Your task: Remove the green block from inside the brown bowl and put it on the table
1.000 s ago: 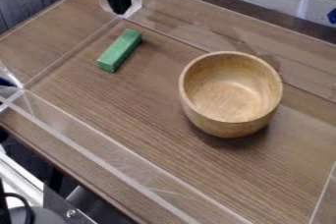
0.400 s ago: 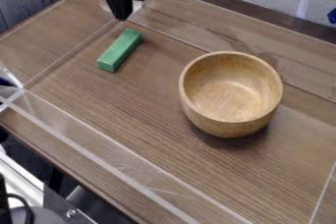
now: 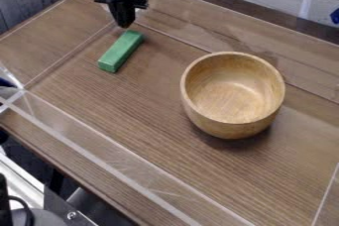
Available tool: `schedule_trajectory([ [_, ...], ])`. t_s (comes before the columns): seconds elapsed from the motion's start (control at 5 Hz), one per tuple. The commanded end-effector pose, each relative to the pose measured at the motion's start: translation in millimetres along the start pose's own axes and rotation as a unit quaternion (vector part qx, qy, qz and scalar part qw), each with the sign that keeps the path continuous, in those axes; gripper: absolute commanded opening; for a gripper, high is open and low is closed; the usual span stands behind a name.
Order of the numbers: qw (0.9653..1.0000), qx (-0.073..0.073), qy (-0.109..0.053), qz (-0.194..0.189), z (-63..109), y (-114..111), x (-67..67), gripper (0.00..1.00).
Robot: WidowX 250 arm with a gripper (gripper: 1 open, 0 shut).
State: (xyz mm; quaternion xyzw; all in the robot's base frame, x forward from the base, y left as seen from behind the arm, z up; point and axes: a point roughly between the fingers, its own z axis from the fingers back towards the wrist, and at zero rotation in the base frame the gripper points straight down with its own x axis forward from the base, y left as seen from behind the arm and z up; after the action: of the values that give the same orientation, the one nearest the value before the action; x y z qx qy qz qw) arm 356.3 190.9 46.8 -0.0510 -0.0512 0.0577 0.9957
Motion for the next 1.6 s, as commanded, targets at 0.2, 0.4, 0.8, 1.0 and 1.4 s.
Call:
schedule_trajectory([
  [0.2,0.9995,0.012,-0.028,-0.006,21.5,1,4.1,0.0],
  [0.4,0.9996,0.009,-0.026,-0.009,23.3,-2,-1.0,0.0],
  [0.8,0.9998,0.004,-0.016,-0.014,21.6,-6,-10.3,0.0],
  [1.0,0.9998,0.004,-0.009,-0.017,16.6,-8,-14.4,0.0],
  [1.4,0.9997,0.005,0.005,-0.021,6.3,-9,-21.1,0.0],
])
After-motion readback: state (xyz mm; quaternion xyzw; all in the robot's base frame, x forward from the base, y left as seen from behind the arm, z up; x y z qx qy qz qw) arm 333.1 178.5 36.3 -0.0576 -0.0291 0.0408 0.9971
